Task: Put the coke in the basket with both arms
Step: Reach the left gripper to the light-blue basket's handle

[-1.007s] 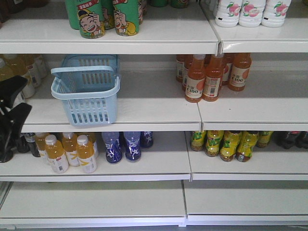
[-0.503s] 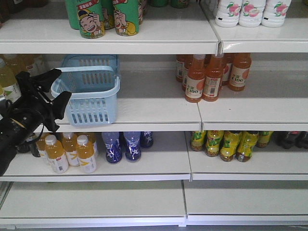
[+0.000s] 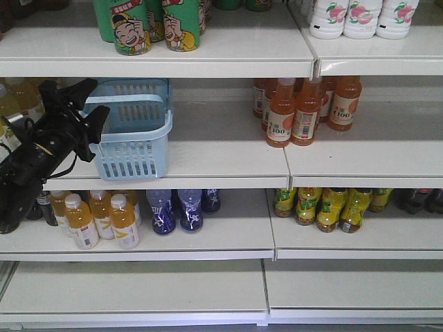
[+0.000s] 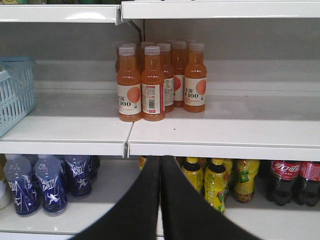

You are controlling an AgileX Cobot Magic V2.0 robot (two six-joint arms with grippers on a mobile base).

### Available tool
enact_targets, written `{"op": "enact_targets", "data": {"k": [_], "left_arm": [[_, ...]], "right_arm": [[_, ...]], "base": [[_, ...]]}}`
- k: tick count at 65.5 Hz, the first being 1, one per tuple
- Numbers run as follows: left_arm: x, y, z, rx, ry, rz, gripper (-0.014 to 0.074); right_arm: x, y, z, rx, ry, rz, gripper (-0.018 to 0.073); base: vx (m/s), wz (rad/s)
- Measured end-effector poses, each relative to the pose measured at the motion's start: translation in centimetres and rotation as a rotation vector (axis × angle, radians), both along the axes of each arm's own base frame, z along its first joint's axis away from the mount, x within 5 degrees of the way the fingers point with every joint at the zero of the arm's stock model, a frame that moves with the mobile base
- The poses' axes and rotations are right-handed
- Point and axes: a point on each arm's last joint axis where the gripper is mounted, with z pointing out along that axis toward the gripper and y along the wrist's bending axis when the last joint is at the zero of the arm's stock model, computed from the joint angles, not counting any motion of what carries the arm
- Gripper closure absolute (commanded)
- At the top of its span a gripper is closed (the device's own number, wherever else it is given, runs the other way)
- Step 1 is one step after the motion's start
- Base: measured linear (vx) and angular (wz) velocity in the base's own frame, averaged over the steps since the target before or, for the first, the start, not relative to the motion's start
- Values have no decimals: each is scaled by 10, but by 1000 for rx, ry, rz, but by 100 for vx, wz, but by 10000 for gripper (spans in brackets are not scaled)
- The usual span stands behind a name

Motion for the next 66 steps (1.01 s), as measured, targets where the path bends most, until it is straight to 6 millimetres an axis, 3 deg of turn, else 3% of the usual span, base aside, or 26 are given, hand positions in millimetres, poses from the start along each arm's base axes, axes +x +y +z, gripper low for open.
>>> {"op": "enact_targets", "data": {"k": [20,41,66], "left_arm": [[17,-4,-10,21,61,-39,158],[22,0,-20,37,156,9,157],[30,2,-15,49,178,36,157]], "right_arm": [[0,0,0,0,0,0,568],[0,0,0,0,0,0,568],[0,0,0,0,0,0,568]], "base": [[0,0],[0,0],[0,0]]}}
